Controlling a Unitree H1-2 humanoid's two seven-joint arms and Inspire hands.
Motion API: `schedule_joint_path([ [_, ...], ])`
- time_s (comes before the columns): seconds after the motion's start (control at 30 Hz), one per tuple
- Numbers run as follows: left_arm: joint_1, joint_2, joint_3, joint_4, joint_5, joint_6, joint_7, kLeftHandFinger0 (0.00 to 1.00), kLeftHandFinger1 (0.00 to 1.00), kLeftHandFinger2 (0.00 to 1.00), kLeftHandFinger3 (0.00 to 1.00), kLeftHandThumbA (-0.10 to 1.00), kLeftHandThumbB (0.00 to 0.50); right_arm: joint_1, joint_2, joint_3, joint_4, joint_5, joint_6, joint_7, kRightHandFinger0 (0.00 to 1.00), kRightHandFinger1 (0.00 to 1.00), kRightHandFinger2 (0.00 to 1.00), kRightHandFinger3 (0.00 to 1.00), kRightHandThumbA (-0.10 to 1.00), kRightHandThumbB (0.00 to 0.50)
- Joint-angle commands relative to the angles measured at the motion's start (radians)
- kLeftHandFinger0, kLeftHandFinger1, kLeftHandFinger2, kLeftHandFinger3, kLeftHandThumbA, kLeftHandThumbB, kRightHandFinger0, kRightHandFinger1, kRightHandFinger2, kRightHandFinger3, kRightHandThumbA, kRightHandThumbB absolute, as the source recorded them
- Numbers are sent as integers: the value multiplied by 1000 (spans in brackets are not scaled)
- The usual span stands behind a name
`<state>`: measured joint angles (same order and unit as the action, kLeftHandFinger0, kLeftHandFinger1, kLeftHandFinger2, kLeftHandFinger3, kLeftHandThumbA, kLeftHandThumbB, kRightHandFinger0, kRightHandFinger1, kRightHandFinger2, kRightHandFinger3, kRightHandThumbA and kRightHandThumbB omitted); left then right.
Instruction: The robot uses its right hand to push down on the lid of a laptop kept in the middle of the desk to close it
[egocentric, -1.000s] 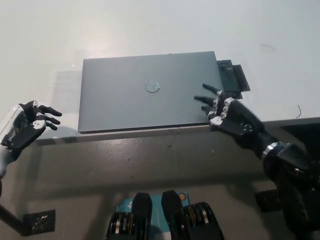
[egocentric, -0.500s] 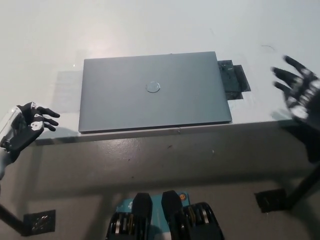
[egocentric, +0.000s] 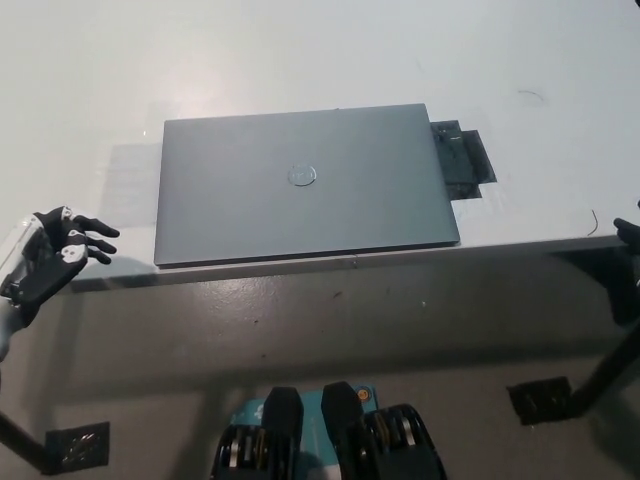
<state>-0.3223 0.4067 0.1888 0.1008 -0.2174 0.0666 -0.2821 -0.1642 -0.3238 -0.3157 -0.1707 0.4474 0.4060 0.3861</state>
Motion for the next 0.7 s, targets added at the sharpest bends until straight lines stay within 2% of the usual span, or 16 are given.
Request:
schedule_joint_path([
  [0.0, -16, 38, 19, -8, -24, -29, -16, 498, 479, 519, 507, -100, 109, -15, -22, -10, 12, 6, -74, -8, 1000, 1000, 892, 1000, 207, 192],
  [0.23, -11, 35, 20, -18, -18, -30, -9, 508, 480, 530, 495, -100, 104, -17, -15, -11, 20, 17, -48, -25, 1000, 1000, 886, 1000, 196, 242],
  [0.43, -8, 25, 19, 0, -21, -58, -10, 514, 488, 537, 489, -100, 95, -27, -39, -2, 22, -10, -58, -28, 1000, 1000, 887, 1000, 240, 247],
  [0.53, -8, 19, 21, -4, -25, -60, -6, 503, 472, 519, 479, -100, 93, -29, -40, -4, 18, -4, -55, -31, 1000, 1000, 880, 1000, 233, 251],
  [0.67, -1, 19, 18, -8, -13, -68, 1, 525, 490, 544, 489, -100, 94, -38, -51, -2, 19, 5, -57, -19, 1000, 1000, 890, 1000, 221, 249],
])
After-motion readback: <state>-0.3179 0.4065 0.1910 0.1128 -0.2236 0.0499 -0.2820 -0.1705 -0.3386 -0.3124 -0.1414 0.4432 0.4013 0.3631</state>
